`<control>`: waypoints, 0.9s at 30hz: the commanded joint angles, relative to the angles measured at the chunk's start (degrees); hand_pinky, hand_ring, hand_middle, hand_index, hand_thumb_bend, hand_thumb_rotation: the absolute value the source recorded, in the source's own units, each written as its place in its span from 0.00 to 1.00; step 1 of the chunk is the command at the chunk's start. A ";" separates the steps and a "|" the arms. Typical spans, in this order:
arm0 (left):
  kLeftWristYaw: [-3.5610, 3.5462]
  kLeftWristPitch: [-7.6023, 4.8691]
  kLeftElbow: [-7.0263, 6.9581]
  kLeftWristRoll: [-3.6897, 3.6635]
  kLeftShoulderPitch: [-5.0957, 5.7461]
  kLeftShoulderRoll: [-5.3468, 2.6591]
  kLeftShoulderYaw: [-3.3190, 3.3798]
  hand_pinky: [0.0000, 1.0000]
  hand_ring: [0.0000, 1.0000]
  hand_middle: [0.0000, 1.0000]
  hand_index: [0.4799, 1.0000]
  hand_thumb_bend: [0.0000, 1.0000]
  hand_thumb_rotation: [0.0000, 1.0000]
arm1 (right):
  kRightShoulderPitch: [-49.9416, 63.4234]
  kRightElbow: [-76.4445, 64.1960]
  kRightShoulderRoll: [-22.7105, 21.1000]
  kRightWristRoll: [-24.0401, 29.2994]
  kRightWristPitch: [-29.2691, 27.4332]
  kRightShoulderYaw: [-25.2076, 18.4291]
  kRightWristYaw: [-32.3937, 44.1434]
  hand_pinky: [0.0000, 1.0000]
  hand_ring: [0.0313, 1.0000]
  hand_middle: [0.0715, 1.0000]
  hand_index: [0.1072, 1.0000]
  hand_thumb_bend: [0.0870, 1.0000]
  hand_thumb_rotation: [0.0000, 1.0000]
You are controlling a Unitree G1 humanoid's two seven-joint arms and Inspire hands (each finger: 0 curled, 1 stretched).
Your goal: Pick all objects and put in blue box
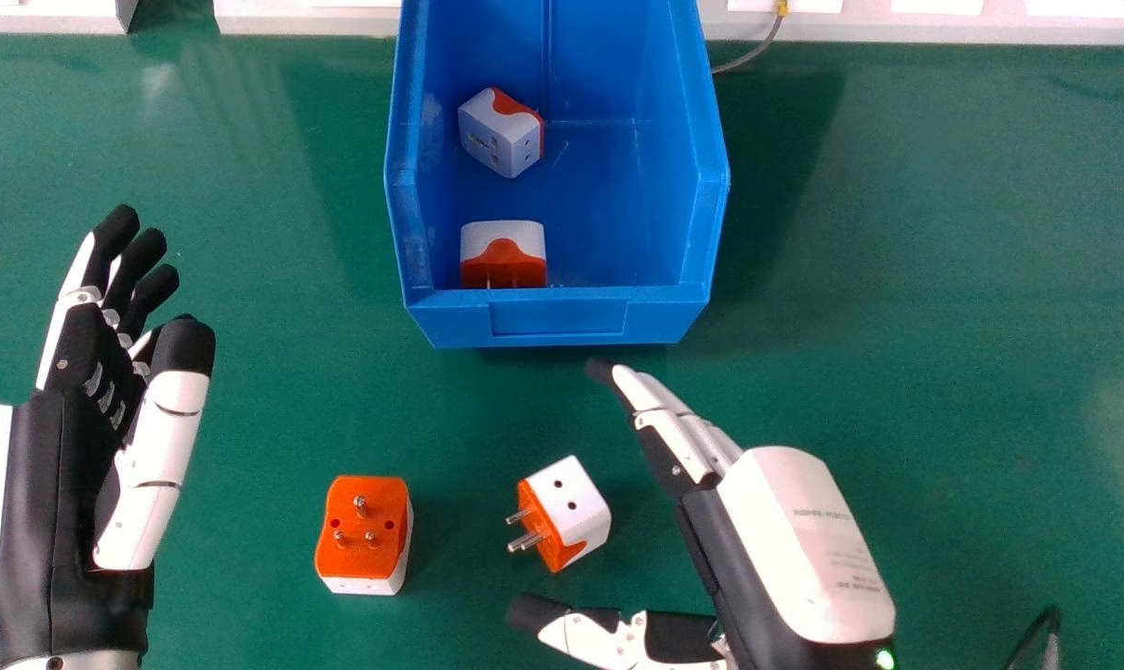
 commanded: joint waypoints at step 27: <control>-1.09 1.05 -1.28 -2.12 -1.92 0.69 0.61 0.84 0.90 0.92 0.86 0.60 0.76 | -12.10 10.17 9.45 -4.78 24.03 8.75 1.87 0.70 0.83 0.88 0.87 0.51 0.48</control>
